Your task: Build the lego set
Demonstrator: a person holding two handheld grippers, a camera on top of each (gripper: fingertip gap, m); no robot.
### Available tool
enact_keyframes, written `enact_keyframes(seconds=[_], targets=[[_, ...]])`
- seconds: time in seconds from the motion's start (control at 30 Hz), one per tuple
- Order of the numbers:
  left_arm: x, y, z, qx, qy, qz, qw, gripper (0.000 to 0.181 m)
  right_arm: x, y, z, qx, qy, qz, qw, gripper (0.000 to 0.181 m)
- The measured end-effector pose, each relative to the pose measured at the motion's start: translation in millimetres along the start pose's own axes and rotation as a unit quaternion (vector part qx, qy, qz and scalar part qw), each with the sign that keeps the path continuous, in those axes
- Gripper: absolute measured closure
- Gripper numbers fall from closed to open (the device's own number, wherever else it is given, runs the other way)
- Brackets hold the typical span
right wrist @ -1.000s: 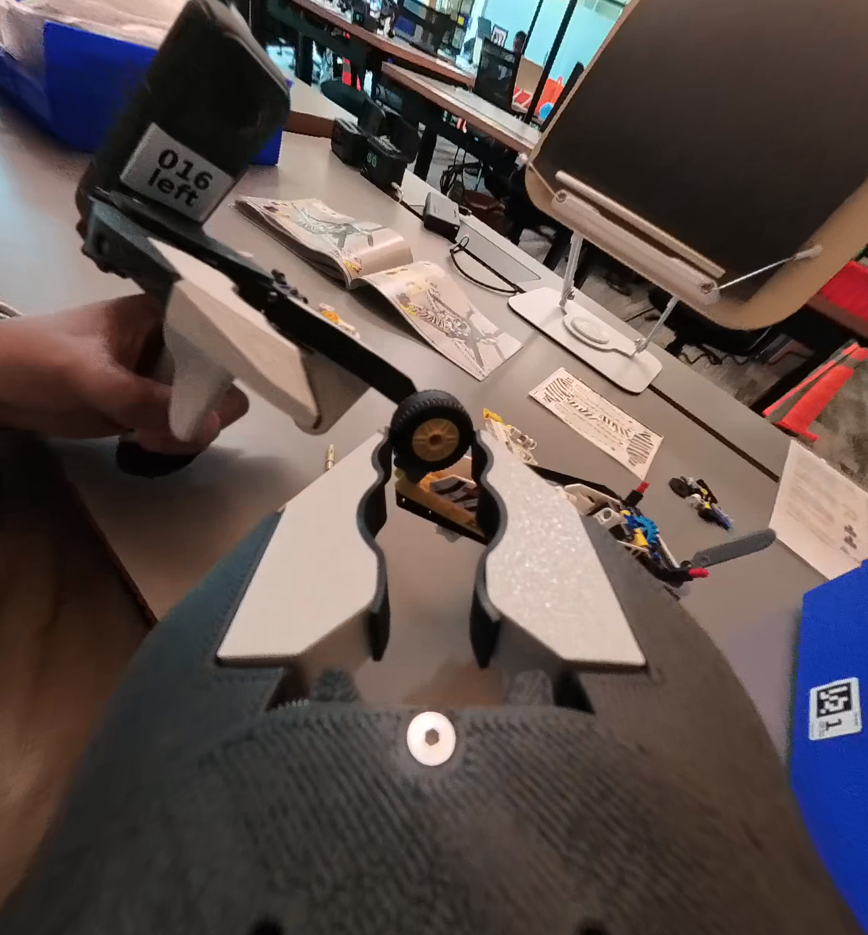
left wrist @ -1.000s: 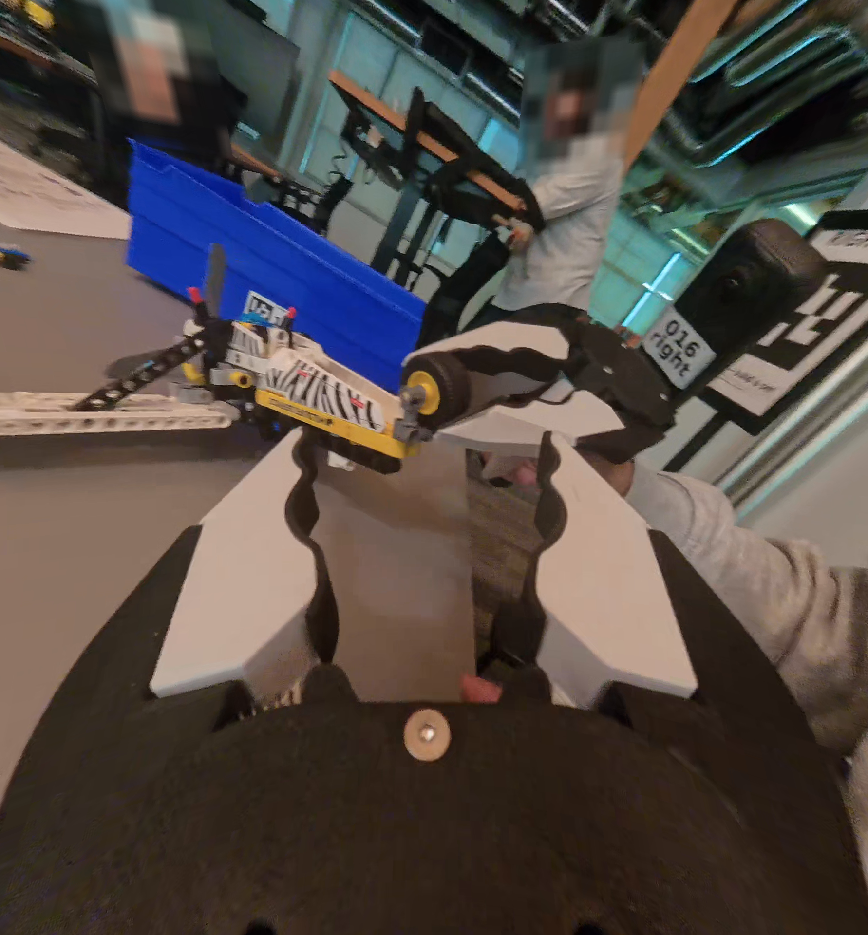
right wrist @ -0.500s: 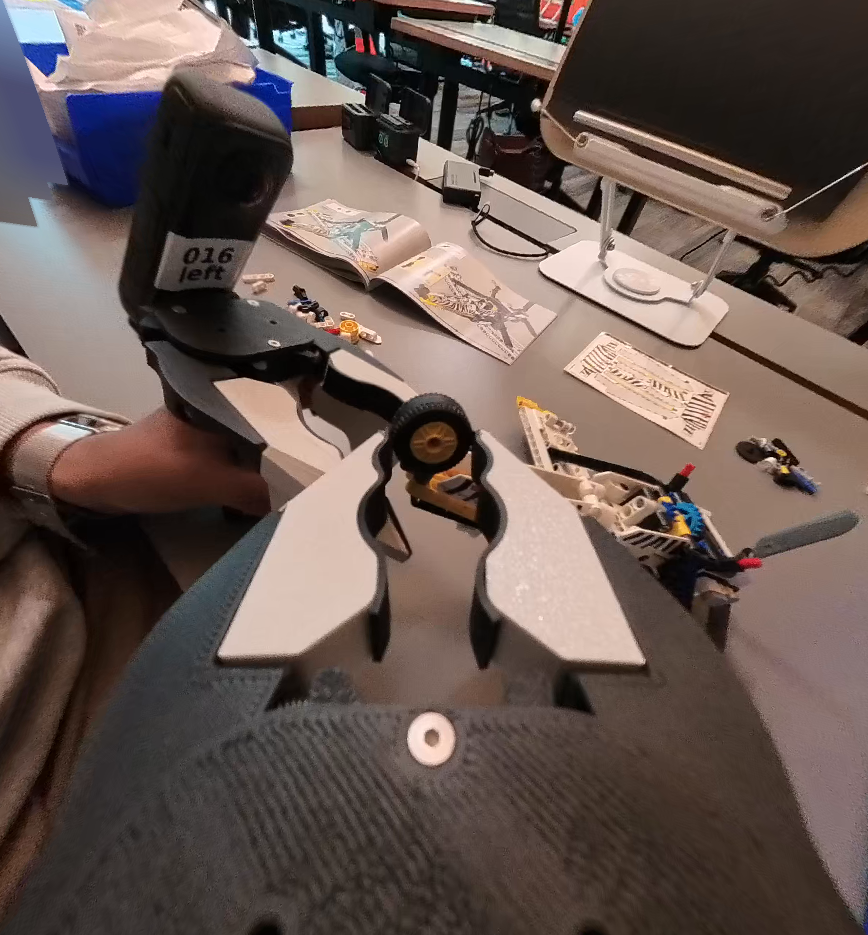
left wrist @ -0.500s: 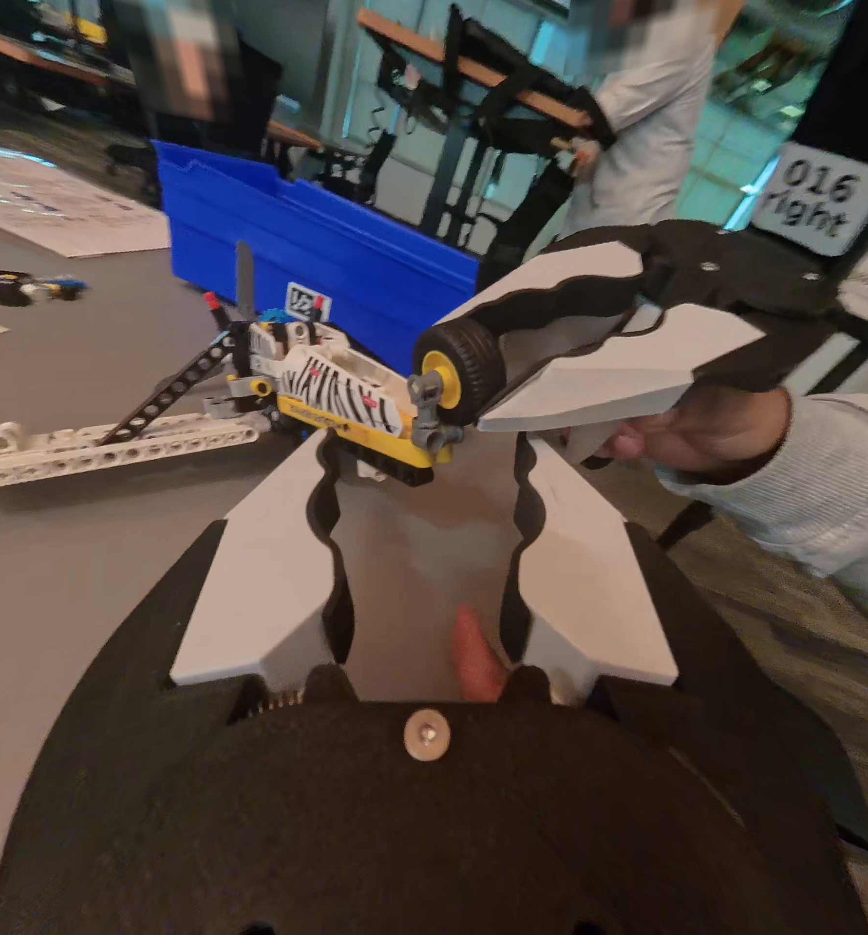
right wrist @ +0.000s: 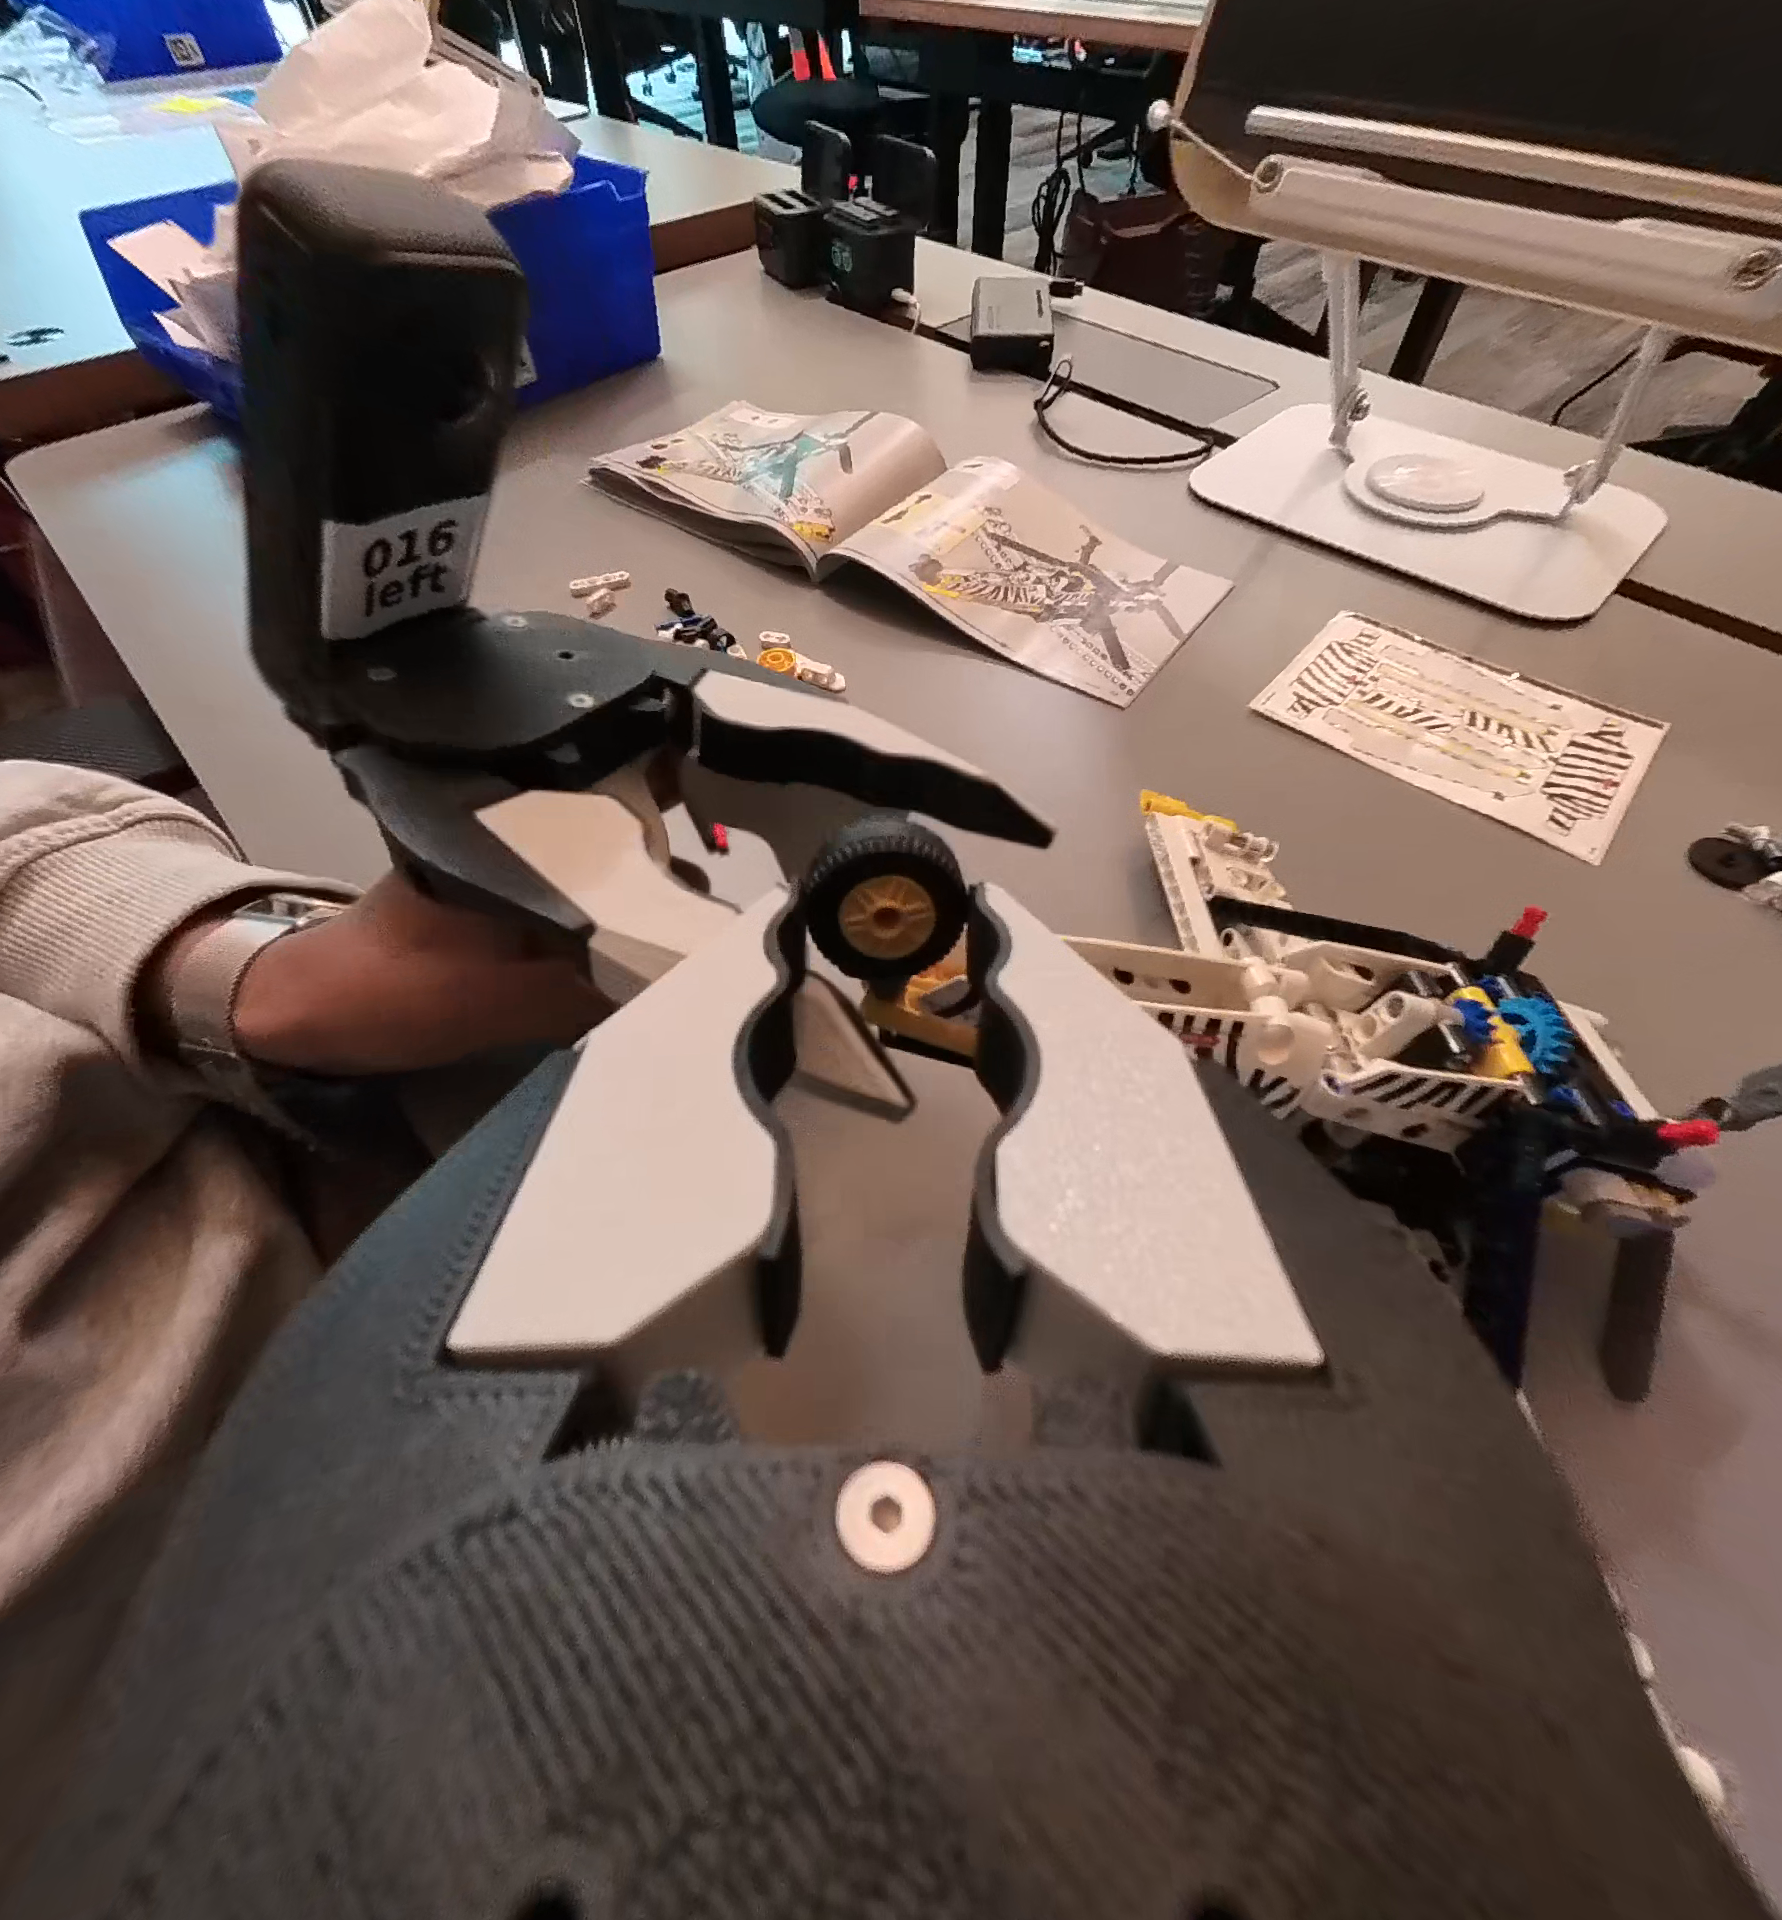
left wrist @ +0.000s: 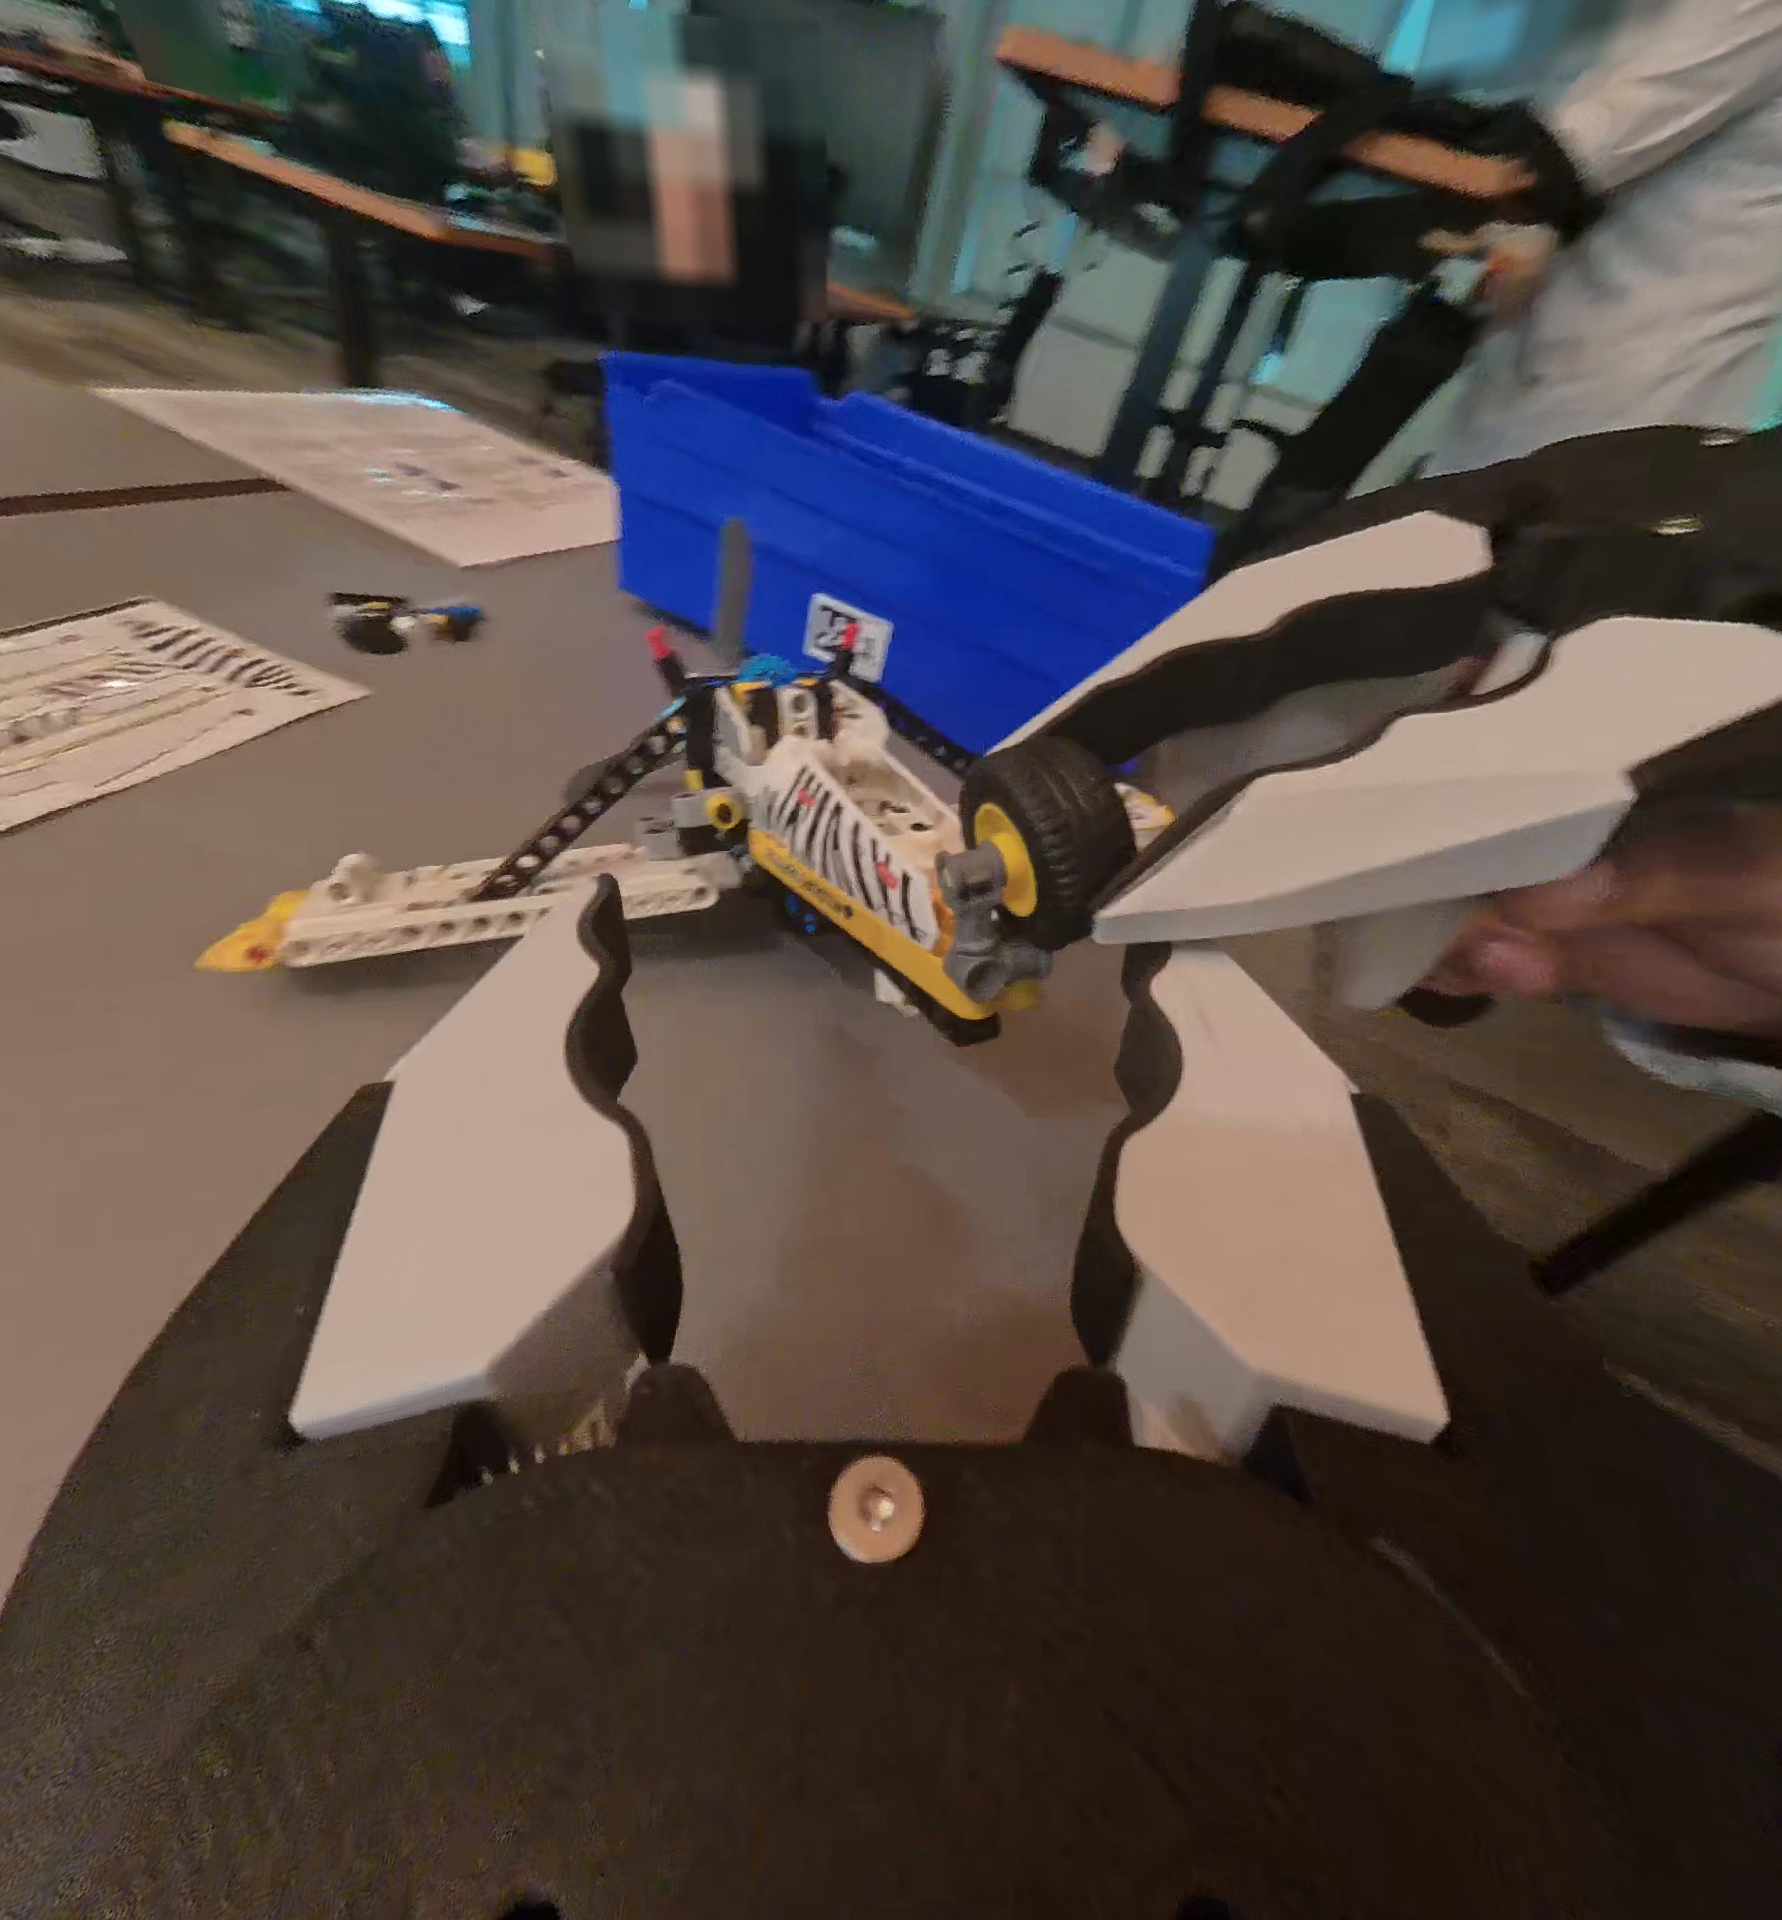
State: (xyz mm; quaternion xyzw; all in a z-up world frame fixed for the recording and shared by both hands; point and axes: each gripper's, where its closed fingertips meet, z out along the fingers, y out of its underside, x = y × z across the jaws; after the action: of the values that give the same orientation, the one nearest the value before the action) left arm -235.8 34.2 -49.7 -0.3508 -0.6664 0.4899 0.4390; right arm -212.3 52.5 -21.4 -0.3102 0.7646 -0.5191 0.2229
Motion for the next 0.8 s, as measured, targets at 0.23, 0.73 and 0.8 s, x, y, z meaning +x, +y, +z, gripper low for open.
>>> enact_keyframes(seconds=[0.23, 0.73, 0.8], targets=[[0, -1, -3, 0.007, -0.012, 0.011, 1.000, 0.045, 8, -11, -1, 0.033, -0.005, 0.045, 0.998, 0.153], [3, -14, 3, 0.048, 0.017, 0.013, 0.999, 0.156, 18, -21, 4, 0.055, -0.013, 0.091, 0.994, 0.152], [4, -19, 2, 0.063, 0.011, 0.028, 0.998, 0.158, 19, -22, 4, 0.056, -0.014, 0.095, 0.994, 0.153]])
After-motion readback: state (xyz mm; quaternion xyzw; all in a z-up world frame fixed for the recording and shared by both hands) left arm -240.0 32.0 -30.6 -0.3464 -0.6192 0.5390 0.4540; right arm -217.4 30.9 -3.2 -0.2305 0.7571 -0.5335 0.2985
